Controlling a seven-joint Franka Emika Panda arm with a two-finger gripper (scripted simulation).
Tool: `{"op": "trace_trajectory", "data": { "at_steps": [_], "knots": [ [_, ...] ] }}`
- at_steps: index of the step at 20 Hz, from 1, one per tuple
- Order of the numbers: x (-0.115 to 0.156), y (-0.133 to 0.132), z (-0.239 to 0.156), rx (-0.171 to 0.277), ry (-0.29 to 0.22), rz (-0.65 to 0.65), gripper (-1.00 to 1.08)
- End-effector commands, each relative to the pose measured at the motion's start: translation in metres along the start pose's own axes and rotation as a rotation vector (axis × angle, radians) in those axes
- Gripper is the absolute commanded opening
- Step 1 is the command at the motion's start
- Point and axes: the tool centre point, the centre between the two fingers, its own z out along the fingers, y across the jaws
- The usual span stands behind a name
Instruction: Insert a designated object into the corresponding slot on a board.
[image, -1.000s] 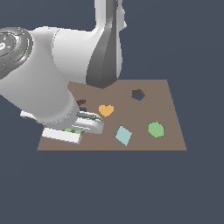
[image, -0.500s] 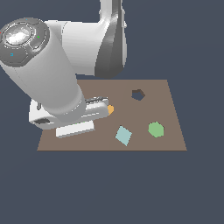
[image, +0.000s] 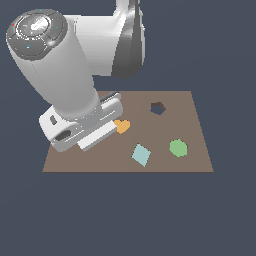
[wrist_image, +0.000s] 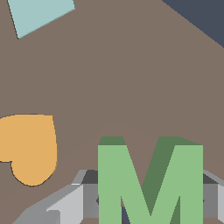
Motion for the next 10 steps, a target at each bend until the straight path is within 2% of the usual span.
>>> {"op": "trace_trajectory", "data": {
  "at_steps": [1,10],
  "knots": [
    [-0.005,-0.004,-0.001,-0.001,0.0,-0.106,-1.0],
    [-0.024,-0.012,-0.002,-0.001,0.0,-0.468,-1.0]
  ]
}}
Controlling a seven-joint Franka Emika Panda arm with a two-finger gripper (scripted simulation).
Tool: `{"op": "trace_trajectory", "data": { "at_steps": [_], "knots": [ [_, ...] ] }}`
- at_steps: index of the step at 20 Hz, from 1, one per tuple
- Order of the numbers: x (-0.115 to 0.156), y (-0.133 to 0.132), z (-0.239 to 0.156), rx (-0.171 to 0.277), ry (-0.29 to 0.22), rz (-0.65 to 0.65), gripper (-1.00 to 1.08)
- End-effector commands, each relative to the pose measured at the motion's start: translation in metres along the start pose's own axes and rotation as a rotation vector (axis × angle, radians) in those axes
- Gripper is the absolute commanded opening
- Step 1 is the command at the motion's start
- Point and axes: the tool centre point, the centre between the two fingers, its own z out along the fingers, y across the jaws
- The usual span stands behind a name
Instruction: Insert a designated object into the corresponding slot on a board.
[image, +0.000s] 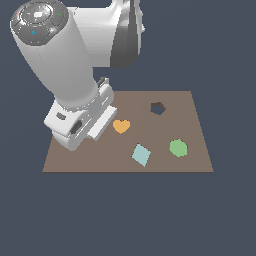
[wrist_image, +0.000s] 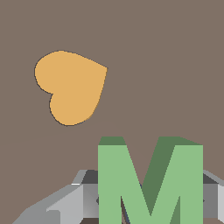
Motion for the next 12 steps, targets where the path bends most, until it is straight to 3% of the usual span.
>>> {"op": "trace_trajectory", "data": {
  "at_steps": [1,12],
  "knots": [
    [-0.005,-0.004,-0.001,-0.001,0.0,-0.102,-1.0],
    [-0.023,-0.011,-0.002,0.0,-0.001,-0.452,-1.0]
  ]
}}
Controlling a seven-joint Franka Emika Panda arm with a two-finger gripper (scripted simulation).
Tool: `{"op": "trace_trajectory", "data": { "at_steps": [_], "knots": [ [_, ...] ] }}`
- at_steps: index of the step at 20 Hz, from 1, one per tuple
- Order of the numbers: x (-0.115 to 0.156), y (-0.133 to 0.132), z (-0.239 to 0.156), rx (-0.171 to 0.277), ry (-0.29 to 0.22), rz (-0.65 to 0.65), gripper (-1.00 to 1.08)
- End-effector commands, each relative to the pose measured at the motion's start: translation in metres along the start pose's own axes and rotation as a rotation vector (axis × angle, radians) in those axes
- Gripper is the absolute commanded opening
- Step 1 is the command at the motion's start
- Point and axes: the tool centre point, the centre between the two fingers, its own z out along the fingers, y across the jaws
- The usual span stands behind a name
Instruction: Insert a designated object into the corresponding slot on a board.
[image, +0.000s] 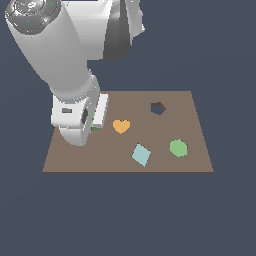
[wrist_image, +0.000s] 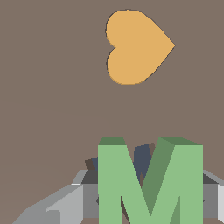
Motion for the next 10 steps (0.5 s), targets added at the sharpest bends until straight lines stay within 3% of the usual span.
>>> {"op": "trace_trajectory", "data": {
  "at_steps": [1,10],
  "knots": [
    [-0.0029,-0.0021,-0.0005,0.0,0.0,-0.065,-1.0],
    [-0.0108,-0.0062,-0.0009,0.0,-0.001,-0.212,-1.0]
  ]
}}
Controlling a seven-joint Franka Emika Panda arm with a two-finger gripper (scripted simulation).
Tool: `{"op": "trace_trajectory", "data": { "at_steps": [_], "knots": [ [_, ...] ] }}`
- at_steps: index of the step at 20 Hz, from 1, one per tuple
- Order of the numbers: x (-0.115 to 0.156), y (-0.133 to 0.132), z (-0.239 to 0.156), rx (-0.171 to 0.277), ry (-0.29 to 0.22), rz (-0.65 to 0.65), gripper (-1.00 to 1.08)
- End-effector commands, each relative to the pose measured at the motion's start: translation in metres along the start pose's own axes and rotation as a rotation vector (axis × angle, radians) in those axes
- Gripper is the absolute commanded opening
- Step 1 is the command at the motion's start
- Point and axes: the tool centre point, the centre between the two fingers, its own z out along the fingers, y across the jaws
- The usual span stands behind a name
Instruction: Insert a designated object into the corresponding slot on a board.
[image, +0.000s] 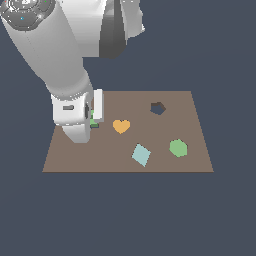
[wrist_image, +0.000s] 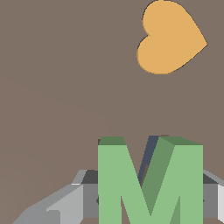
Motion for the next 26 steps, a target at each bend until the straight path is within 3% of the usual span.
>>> {"op": "trace_trajectory", "data": {
  "at_steps": [1,16,17,26],
  "knots": [
    [-0.001,-0.001,0.0,0.0,0.0,-0.03,-1.0],
    [-0.003,-0.002,0.01,-0.001,0.0,-0.06,-1.0],
    [-0.003,-0.002,0.01,-0.001,0.0,-0.06,1.0],
    [-0.003,-0.002,0.01,-0.001,0.0,-0.06,1.0]
  ]
}}
